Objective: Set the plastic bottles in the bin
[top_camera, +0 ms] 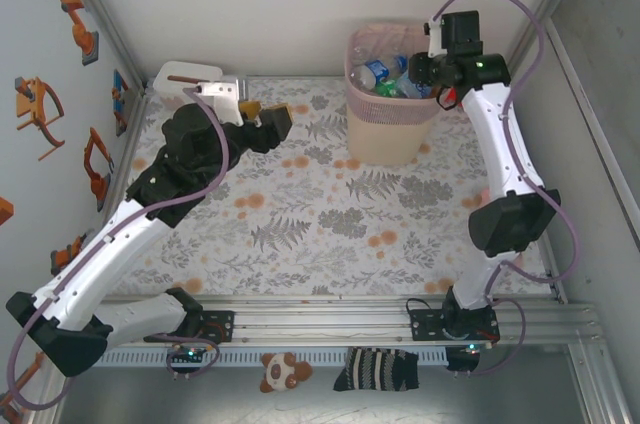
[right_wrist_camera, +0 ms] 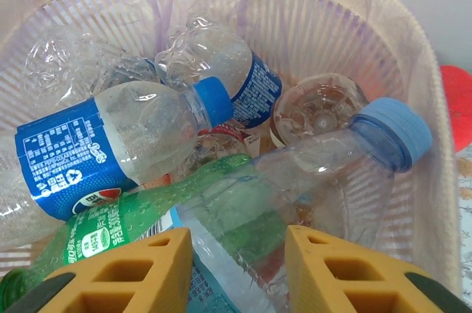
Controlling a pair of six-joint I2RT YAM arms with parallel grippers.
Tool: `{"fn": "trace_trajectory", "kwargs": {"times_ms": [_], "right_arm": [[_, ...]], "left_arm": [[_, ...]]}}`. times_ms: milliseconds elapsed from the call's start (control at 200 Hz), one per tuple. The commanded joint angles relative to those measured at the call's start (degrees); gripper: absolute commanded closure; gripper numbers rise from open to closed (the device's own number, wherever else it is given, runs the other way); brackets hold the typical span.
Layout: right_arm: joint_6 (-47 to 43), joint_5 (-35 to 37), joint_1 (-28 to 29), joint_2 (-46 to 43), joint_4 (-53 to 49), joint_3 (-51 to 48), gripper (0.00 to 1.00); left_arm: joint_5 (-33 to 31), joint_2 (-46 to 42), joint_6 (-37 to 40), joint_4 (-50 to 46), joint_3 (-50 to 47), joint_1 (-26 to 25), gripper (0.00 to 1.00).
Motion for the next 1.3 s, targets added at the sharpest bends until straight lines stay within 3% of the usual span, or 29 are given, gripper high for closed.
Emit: {"fn": "trace_trajectory", "kwargs": {"times_ms": [0, 210, 461, 506, 646, 766, 861, 941, 1067, 1197, 1242, 1292], "right_arm": [[1.0, 2.7, 0.1, -4.9, 0.9, -0.5, 0.59], [0.8, 5.8, -0.1, -12.8, 2.5, -5.4, 0.55], [1.5, 11.6, -0.4, -27.8, 8.9, -26.7, 0.51], [2.0, 12.6, -0.4, -30.3, 10.2, -30.9, 0.48], [4.7, 16.4, -0.6, -36.7, 15.4, -44.8, 0.24], [6.2, 20.0, -0.6, -39.0, 20.5, -55.6, 0.01], [5.9, 21.7, -0.7, -39.9, 28.2, -65.1, 0.01], [4.6, 20.8, -0.9, -40.5, 37.2, -73.0, 0.0], [3.5, 21.4, -0.9, -39.1, 50.2, -82.4, 0.0], [3.7, 24.1, -1.2, -35.6, 58.2, -86.0, 0.01], [2.5, 24.7, -1.2, -34.5, 62.2, -87.0, 0.01], [1.9, 26.0, -1.3, -33.6, 65.9, -88.4, 0.01]], "left_arm": [[-4.1, -2.0, 1.7, -3.4, -2.4, 1.9, 0.25], [-9.1, -3.6, 2.4, -8.1, -7.8, 7.3, 0.17], [-14.3, -4.2, 4.4, -11.1, -15.7, 15.3, 0.02], [-15.0, -4.2, 4.6, -10.5, -17.6, 16.7, 0.03], [-18.4, -3.3, 5.2, -7.2, -23.3, 21.0, 0.03], [-24.5, -1.8, 8.8, -0.4, -28.6, 22.5, 0.03], [-27.8, 0.1, 12.4, 7.4, -33.3, 23.0, 0.03], [-26.8, 2.1, 17.4, 15.2, -37.2, 23.4, 0.03], [-28.0, 5.3, 18.7, 24.0, -41.6, 24.0, 0.03], [-27.9, 11.8, 22.2, 41.2, -47.5, 24.0, 0.03], [-27.3, 13.5, 24.0, 39.7, -45.7, 23.8, 0.03], [-26.3, 16.5, 26.2, 46.7, -46.0, 24.0, 0.03]]}}
